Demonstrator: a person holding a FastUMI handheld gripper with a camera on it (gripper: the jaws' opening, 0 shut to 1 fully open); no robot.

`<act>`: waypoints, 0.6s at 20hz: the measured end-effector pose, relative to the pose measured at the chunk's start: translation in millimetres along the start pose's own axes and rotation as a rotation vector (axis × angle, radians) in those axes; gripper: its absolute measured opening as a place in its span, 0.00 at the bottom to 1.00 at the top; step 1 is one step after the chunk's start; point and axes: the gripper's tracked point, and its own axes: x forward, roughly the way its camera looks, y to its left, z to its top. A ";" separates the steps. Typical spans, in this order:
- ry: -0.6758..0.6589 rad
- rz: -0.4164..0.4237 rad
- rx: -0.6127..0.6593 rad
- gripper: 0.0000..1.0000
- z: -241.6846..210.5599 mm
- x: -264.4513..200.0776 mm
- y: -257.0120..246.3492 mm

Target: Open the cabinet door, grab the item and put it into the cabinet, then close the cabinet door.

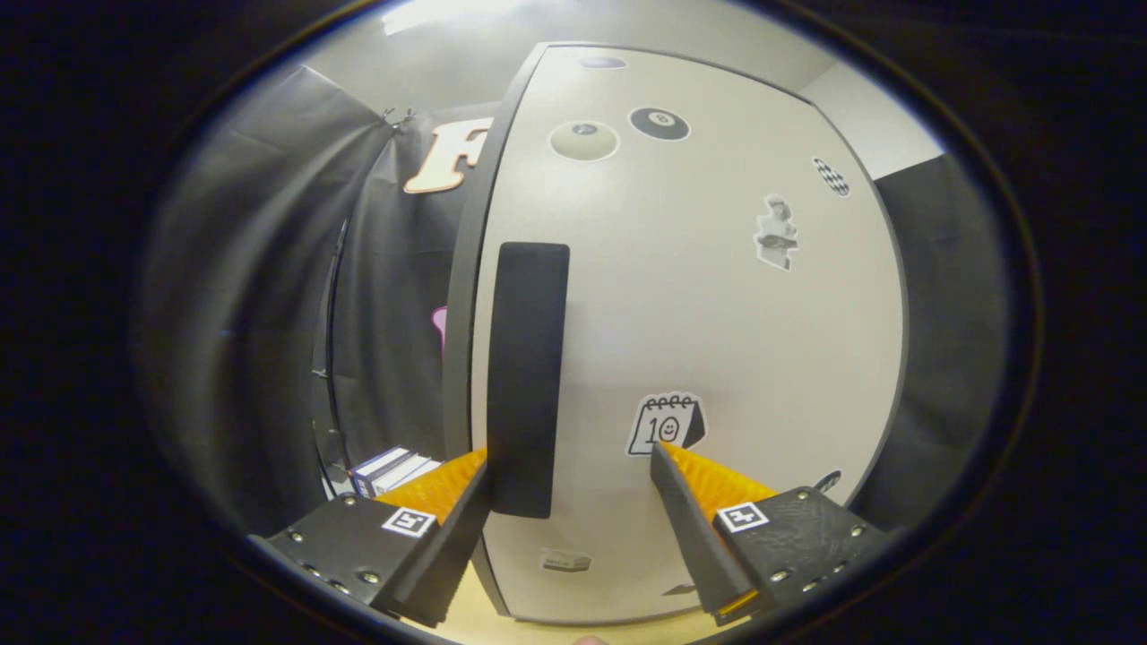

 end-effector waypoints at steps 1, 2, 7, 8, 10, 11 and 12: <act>0.002 -0.002 0.000 0.98 0.0 2.0 -0.1; 0.002 -0.001 -0.001 0.98 0.4 1.3 -0.1; -0.009 0.026 0.051 0.98 15.2 -13.4 -3.0; -0.014 0.026 0.057 0.98 19.3 -21.0 -2.5; -0.004 0.019 0.057 0.98 20.9 -37.5 -6.6; 0.008 0.010 0.046 0.98 20.1 -47.6 -9.9; 0.014 0.001 0.037 0.98 20.2 -59.2 -13.7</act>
